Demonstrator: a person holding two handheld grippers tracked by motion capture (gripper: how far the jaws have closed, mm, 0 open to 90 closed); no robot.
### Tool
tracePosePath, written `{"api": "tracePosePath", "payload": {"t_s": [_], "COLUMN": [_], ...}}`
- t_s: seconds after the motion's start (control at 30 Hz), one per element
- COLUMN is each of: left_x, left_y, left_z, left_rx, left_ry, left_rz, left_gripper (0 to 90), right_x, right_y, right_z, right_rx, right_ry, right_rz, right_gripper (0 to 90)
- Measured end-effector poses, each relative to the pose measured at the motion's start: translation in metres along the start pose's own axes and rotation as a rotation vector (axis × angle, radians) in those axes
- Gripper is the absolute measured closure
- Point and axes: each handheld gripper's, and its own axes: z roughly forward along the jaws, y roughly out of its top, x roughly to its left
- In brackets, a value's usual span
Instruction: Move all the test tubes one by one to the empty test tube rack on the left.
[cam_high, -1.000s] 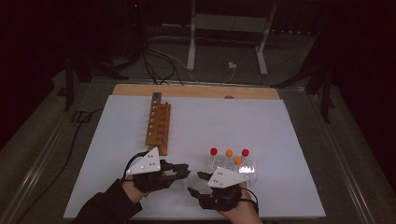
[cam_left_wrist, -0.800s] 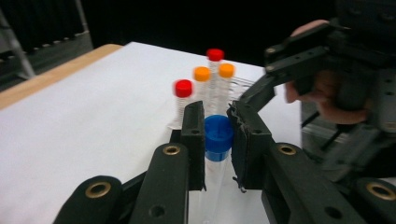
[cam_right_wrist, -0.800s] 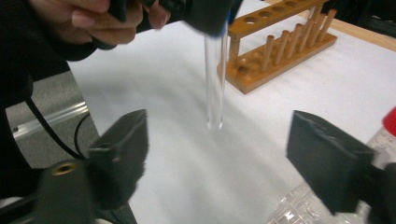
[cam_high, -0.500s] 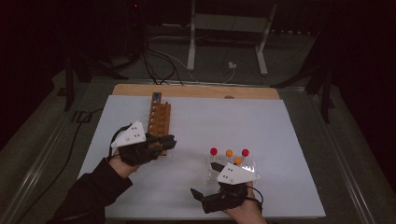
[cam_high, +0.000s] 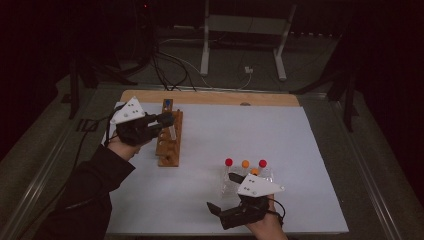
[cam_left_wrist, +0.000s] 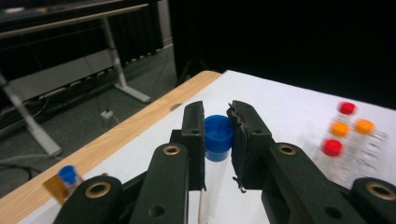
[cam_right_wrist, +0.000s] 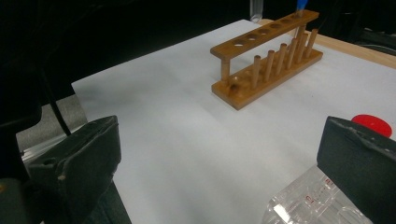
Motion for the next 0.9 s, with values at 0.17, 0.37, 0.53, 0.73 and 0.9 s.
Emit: {"api": "tracePosePath", "payload": {"t_s": [0.17,0.37,0.53,0.73,0.9], "left_x": [0.016,0.035,0.051,0.066,0.072], "left_y": [0.001,-0.001,-0.003,-0.007,-0.012], "left_z": [0.007,0.020,0.030,0.046,0.057], "left_rx": [-0.003,0.003,0.005,0.021,0.031], "left_ry": [0.061,0.140,0.195,0.233,0.264], "left_rz": [-0.010,-0.027,-0.048,-0.048,-0.054], "left_gripper": [77.7,77.7,77.7,77.6,77.7], "right_x": [-0.001,-0.001,-0.002,-0.002,-0.002], "right_y": [-0.001,-0.002,-0.001,0.000,0.000], "right_z": [0.001,0.001,-0.001,-0.004,-0.008], "right_rx": [0.007,0.006,-0.002,-0.012,-0.024], "right_ry": [0.009,0.021,0.021,0.021,0.016], "right_rz": [-0.002,-0.003,0.001,-0.001,-0.010], "right_gripper": [0.0,0.0,0.2,0.6,0.6]}}
